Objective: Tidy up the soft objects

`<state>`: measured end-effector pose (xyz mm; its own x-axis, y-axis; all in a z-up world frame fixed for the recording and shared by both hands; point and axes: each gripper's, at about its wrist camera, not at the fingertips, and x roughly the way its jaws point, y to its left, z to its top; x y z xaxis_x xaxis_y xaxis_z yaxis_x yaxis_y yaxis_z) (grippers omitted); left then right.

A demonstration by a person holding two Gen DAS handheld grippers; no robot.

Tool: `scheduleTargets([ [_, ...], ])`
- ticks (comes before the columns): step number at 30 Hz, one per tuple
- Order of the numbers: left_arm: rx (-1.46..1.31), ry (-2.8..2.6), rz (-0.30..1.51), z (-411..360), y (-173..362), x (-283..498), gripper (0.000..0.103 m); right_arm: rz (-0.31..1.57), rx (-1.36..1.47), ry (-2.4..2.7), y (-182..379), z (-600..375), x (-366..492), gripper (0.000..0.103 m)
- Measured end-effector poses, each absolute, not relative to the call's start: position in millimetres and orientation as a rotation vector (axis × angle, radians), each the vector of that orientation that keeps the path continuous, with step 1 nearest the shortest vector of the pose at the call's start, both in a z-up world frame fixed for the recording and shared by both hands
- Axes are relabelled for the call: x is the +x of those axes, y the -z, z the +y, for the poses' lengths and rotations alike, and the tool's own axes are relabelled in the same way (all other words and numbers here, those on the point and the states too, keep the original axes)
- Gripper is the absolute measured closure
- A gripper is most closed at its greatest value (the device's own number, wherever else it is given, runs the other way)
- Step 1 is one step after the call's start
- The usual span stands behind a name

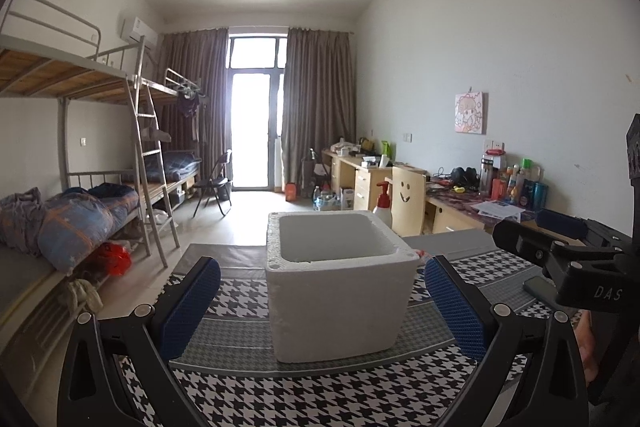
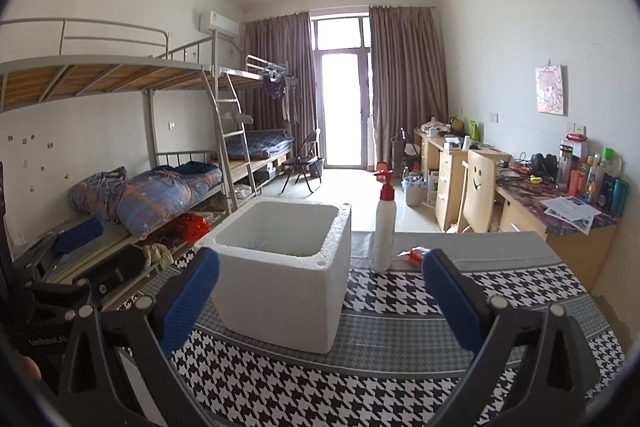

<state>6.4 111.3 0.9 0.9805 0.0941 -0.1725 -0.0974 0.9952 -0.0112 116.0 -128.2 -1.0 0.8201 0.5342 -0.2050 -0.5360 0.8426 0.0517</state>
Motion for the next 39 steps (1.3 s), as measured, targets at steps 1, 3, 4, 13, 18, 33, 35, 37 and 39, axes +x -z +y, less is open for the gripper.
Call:
scheduleTargets([
  [1,-0.017,-0.096,0.173,109.4,0.4,5.8,0.001,0.216,0.000,-0.567,3.2,-130.9,114.6,0.001],
  [3,-0.019,-0.094,0.173,106.7,1.8,4.5,0.001,0.216,0.006,-0.566,5.2,-133.2,113.6,0.001],
  [4,-0.023,-0.092,0.173,106.2,2.5,4.0,0.001,0.215,0.009,-0.562,6.9,-135.4,112.5,0.001],
  [13,-0.020,-0.089,0.159,94.9,3.7,-7.9,0.001,0.205,0.021,-0.551,11.9,-146.4,101.6,0.001],
  [18,-0.020,-0.088,0.146,88.8,4.9,-16.3,0.001,0.194,0.024,-0.542,13.3,-152.1,93.2,0.001],
  [33,-0.018,-0.085,0.130,76.6,14.4,-37.2,0.001,0.159,0.010,-0.535,28.1,-160.0,62.9,0.001],
  [35,-0.020,-0.083,0.124,74.5,14.5,-39.5,0.001,0.158,0.016,-0.536,29.7,-161.8,59.7,0.001],
  [37,-0.017,-0.090,0.111,73.1,15.3,-42.7,0.001,0.153,0.021,-0.534,31.7,-164.0,56.0,0.001],
  [39,-0.014,-0.091,0.111,72.0,17.2,-43.6,0.001,0.148,0.021,-0.533,33.1,-165.7,53.3,0.001],
])
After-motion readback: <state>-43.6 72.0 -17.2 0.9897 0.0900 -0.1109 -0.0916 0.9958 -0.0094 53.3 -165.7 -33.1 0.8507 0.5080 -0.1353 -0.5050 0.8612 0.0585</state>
